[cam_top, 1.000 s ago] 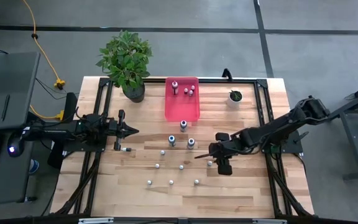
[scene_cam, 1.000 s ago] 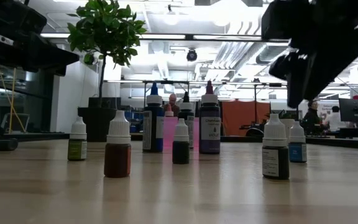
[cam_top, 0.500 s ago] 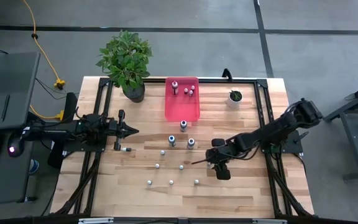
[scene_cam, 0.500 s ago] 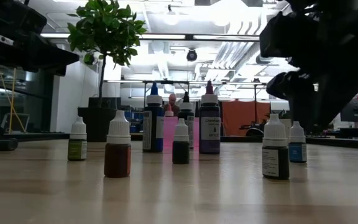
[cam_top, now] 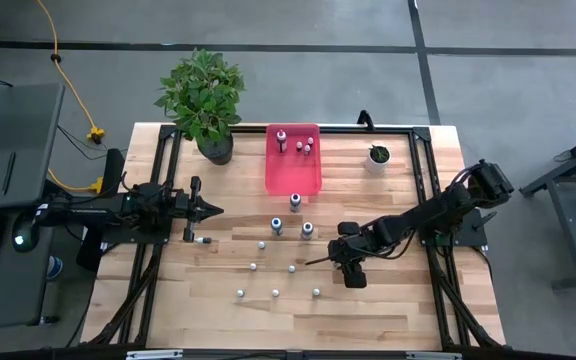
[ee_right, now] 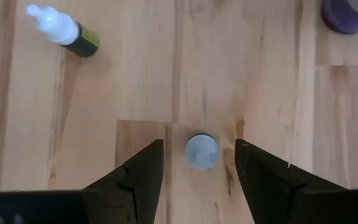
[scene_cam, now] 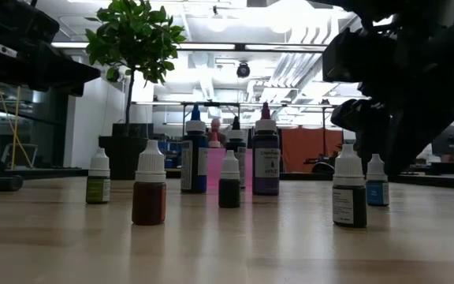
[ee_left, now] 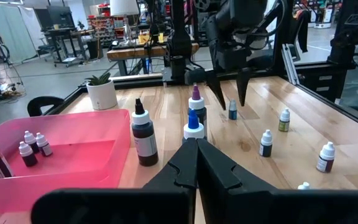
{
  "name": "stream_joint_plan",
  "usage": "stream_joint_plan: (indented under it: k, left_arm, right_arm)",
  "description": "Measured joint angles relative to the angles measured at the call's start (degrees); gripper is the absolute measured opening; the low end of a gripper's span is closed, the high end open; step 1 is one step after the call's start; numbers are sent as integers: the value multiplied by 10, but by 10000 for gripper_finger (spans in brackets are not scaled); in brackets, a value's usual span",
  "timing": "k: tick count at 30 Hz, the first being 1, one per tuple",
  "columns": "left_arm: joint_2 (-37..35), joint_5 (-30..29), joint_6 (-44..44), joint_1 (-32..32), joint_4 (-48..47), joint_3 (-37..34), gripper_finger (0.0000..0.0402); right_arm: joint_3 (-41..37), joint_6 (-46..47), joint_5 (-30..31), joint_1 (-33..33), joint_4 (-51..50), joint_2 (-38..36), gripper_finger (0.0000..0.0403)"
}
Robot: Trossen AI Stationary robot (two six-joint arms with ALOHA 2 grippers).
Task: Pick & Place food coloring
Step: Put the blue food coloring bottle into the pink bin
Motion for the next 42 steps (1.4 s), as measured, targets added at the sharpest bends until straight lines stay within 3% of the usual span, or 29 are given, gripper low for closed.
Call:
stream_joint_plan:
  k: [21, 32, 42]
  left_arm:
    - [0, 0, 0, 0, 0, 0, 0]
    - [0, 0, 0, 0, 0, 0, 0]
    - [0, 0, 0, 0, 0, 0, 0]
  right_arm:
    - [0, 0, 2, 0, -4, 0, 75]
    - [7, 2, 1, -1, -7, 0, 64]
    - [73, 2, 5, -1, -65, -1, 63]
